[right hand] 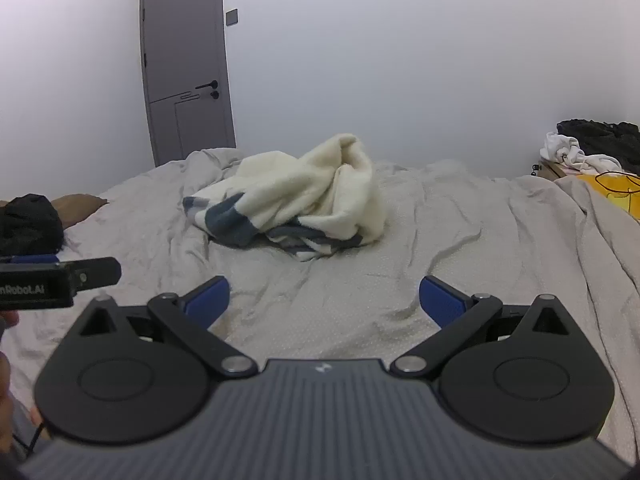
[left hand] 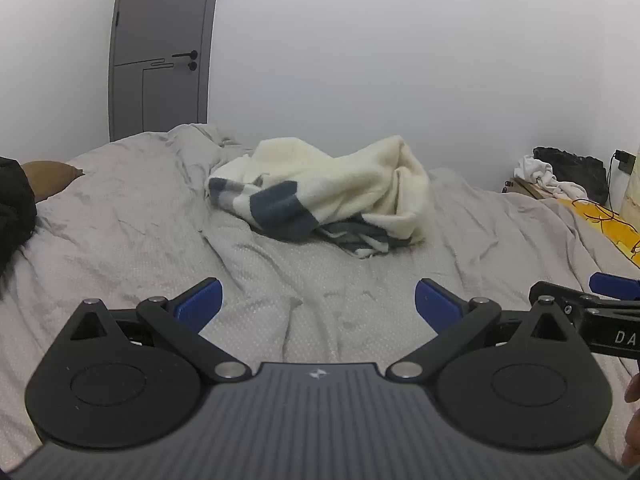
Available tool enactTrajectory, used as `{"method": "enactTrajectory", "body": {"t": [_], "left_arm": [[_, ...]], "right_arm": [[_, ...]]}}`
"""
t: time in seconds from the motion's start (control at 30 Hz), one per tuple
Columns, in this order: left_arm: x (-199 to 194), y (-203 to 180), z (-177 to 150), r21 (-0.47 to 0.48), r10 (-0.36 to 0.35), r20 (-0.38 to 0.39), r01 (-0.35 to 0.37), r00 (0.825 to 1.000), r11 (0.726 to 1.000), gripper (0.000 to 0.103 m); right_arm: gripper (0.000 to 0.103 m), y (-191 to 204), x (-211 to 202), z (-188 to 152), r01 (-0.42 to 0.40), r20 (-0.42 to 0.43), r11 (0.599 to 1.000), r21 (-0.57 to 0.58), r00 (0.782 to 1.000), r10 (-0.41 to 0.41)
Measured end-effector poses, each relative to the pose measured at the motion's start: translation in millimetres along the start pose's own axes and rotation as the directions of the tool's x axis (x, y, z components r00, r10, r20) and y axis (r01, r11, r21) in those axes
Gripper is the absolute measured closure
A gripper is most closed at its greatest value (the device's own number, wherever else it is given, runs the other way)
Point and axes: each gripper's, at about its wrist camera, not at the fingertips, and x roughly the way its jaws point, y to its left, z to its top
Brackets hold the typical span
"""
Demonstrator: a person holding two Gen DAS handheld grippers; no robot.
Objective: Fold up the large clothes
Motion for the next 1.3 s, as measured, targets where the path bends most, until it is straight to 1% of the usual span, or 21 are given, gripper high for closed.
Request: {"method": "enactTrajectory", "body": {"t": [0.07,0.17,0.2,0.33,0.43,0.47,0.53,0.73,1.0,1.3], "left_arm": [[-0.3,0.0,0.2,0.001,-0.001,-0.005,0.001,1.0,1.0,0.0],[-0.6,0.5,0.3,-0.001,-0.005,-0.011,0.005,1.0,1.0,0.0],[-0.2,0.3,0.4,0.0,-0.003,-0.014,0.003,1.0,1.0,0.0],[-3.4,1.7,0.9,0.004,-0.003,-0.009,0.003,1.0,1.0,0.0],[-3.1,1.4,-0.2,0.003,-0.001,-0.006,0.001,1.0,1.0,0.0],[-4.2,-0.1,0.0,0.005,0.001,-0.007,-0.001,1.0,1.0,0.0],[-4.5,-0.2,0.0,0.008,0.001,-0.008,-0.001,1.0,1.0,0.0],[-4.0,-0.9,-0.9,0.008,0.006,-0.011,-0.006,1.0,1.0,0.0],[-3.2,-1.3,0.9,0.004,0.003,-0.012,-0.003,1.0,1.0,0.0],[-3.1,0.4,1.3,0.004,0.002,-0.013,-0.002,1.0,1.0,0.0]], "right_arm": [[0.0,1.5,1.1,-0.1,-0.005,-0.004,1.0,-0.008,1.0,0.005],[0.0,6.9,3.7,-1.3,0.01,-0.004,1.0,-0.022,1.0,-0.01],[0.0,0.4,2.9,-1.7,0.001,0.001,1.0,0.003,1.0,-0.001],[0.0,-1.9,0.8,-2.8,-0.004,0.002,1.0,0.011,1.0,0.004],[0.0,-3.7,-0.1,-6.8,0.003,-0.005,1.0,-0.004,1.0,-0.003],[0.0,3.0,5.5,-5.1,0.01,-0.012,1.0,-0.01,1.0,-0.011],[0.0,3.8,5.3,-6.8,0.003,-0.022,1.0,-0.014,1.0,-0.003],[0.0,5.9,1.5,-7.1,0.008,-0.019,0.999,-0.031,1.0,-0.009],[0.0,0.3,2.6,-5.1,0.027,-0.017,1.0,-0.01,0.999,-0.027],[0.0,1.6,5.1,-4.6,0.023,-0.03,1.0,-0.008,0.999,-0.023]]}}
